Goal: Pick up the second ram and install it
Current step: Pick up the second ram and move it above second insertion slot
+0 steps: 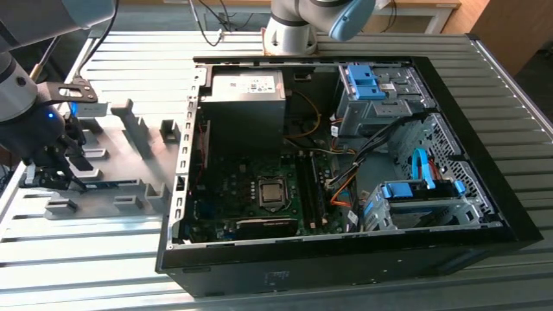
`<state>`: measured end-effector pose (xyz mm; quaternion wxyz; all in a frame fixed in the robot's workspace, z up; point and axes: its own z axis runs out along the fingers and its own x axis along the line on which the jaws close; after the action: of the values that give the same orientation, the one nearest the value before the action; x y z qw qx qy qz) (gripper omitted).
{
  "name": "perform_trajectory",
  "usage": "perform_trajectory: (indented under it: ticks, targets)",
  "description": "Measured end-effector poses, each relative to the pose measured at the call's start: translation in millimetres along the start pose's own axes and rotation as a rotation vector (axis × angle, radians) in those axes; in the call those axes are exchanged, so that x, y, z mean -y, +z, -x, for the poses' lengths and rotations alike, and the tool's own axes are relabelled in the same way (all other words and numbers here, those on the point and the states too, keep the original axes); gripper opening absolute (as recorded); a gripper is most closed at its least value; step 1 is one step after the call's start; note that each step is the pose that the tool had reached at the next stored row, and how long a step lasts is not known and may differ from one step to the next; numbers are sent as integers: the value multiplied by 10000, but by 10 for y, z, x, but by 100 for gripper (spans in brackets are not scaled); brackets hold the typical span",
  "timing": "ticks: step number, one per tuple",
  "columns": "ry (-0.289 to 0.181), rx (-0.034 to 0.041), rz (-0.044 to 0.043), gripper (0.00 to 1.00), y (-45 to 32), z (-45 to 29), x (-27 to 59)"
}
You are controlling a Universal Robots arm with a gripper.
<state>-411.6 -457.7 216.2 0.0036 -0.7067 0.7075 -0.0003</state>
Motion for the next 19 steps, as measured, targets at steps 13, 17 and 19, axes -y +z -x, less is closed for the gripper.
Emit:
perform_trajectory:
  ticks: [13, 17, 19]
  targets:
    - [21, 0, 0, 37, 22, 0, 0]
    - [23, -2, 3, 37, 35, 0, 0]
    - [23, -1, 1, 37, 37, 0, 0]
